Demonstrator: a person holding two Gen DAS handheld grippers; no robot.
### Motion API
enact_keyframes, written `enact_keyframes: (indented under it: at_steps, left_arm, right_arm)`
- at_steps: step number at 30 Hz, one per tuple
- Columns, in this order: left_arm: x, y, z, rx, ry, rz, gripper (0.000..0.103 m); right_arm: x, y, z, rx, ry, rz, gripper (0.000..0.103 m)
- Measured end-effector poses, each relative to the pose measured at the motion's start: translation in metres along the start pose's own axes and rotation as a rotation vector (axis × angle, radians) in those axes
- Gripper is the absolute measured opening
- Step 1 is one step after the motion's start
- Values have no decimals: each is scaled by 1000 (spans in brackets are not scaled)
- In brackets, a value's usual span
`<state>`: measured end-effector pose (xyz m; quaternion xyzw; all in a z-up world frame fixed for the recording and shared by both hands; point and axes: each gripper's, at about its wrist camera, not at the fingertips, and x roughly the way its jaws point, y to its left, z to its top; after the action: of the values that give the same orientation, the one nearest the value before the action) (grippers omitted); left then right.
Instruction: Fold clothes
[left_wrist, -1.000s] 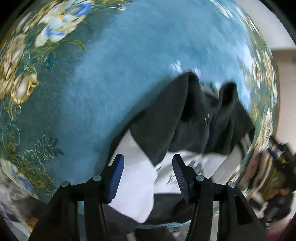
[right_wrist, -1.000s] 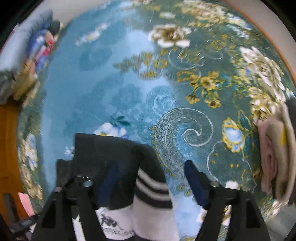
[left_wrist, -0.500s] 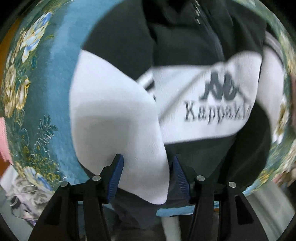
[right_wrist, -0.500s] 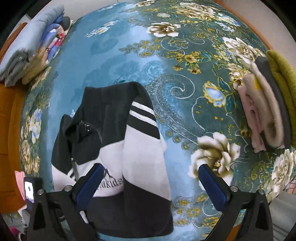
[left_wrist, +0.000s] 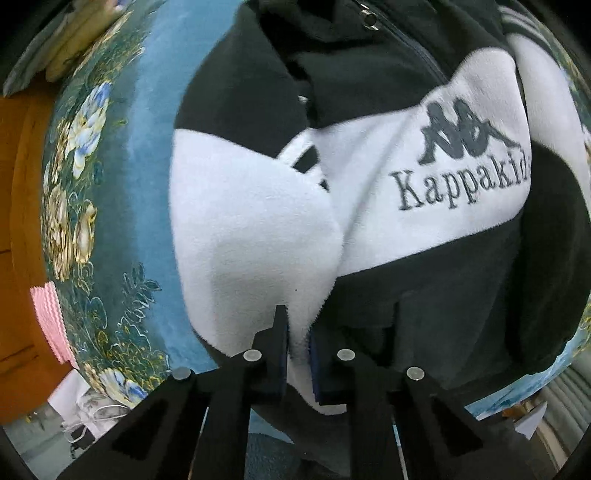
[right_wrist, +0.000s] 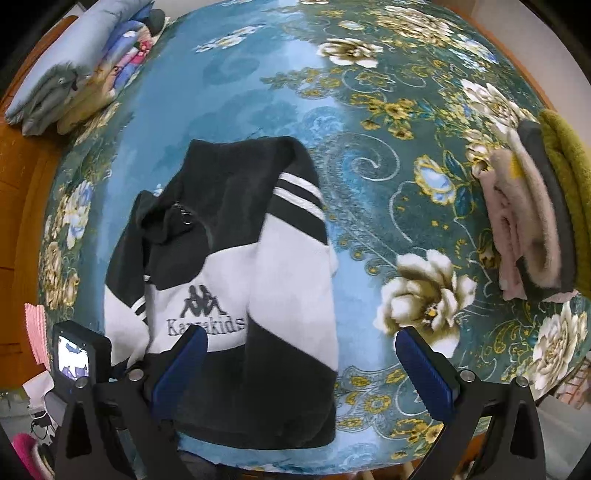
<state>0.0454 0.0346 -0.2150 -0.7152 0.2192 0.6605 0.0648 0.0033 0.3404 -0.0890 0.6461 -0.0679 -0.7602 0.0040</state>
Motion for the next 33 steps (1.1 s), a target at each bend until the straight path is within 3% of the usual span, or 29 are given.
enact_keyframes:
  at_steps: [6, 13, 23, 28, 33]
  left_arm:
    - [-10, 59, 1, -162, -77, -57, 9]
    - [-3, 145, 20, -332, -115, -101, 8]
    - [7, 270, 48, -571, -165, -164, 8]
    - [24, 300, 79, -604, -121, -147, 8]
    - [42, 317, 90, -692, -48, -181, 8]
  right_arm:
    - [-4, 22, -4, -25, 5, 2, 103]
    - [-15, 38, -8, -24, -1, -27, 103]
    - [-38, 32, -21, 30, -15, -93, 103]
    - [-49, 25, -30, 58, -20, -127, 103]
    - [-59, 20, -42, 63, -25, -150, 103]
